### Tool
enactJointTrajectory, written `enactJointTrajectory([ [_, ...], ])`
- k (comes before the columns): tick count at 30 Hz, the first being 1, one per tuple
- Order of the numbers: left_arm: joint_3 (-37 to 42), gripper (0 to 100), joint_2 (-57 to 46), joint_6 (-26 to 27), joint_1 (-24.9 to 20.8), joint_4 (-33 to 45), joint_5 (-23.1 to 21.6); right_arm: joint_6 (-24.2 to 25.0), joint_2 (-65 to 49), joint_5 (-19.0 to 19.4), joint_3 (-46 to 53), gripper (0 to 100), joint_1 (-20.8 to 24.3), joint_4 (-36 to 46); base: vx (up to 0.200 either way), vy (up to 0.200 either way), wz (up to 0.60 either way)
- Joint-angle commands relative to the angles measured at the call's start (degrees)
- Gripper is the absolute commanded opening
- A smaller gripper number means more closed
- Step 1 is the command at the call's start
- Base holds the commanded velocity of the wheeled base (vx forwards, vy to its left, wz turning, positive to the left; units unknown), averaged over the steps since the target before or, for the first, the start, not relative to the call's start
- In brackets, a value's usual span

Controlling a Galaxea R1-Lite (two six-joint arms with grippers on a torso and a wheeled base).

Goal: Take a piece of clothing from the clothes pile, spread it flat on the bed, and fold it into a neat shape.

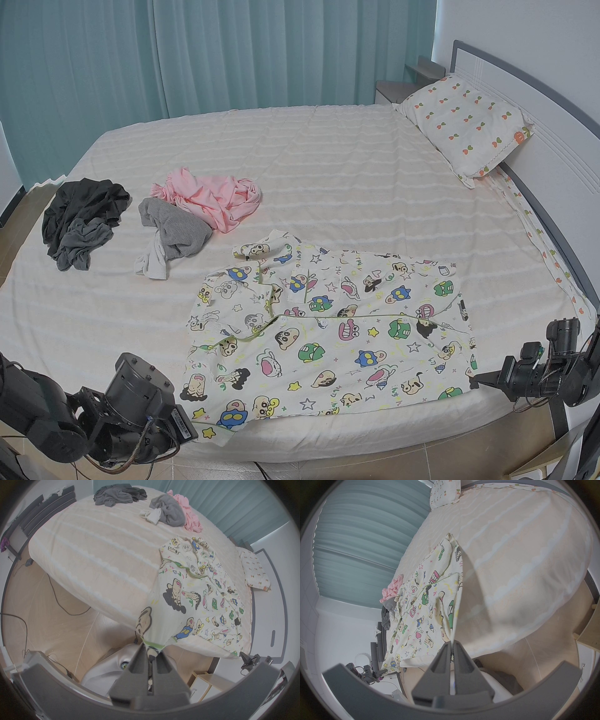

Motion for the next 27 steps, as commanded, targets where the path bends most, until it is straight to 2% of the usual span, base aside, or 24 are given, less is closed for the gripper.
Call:
enactJointTrajectory([
  [1, 0.54, 0, 3.01, -1.21, -2.02, 0.03, -0.16, -0.85, 1.6, 0.03, 0.1, 0, -0.7, 0.01, 0.0, 0.0, 0.0],
  [7, 0.8, 0, 4.76, -1.3, -2.29, -0.14, -0.16, -0.94, 2.04, 0.21, 0.19, 0, -0.78, 0.01, 0.0, 0.0, 0.0],
  [8, 0.8, 100, 4.94, -1.3, -2.29, -0.14, -0.16, -0.94, 2.13, 0.21, 0.19, 0, -0.78, 0.01, 0.0, 0.0, 0.0],
  [12, 0.8, 100, 5.03, -1.3, -2.29, -0.32, -0.16, -1.03, 2.21, 0.21, 0.28, 0, -0.78, 0.01, 0.0, 0.0, 0.0],
  [17, 0.54, 100, 3.62, -1.21, -2.02, -2.61, 0.36, -1.38, 1.25, 2.06, 0.1, 0, -1.22, -1.14, 0.0, 0.0, 0.0],
  [27, 0.98, 100, 4.41, -0.42, 0.26, -3.22, 0.01, -1.47, 3.8, 1.53, 2.39, 0, -2.19, -6.5, 0.0, 0.0, 0.0],
])
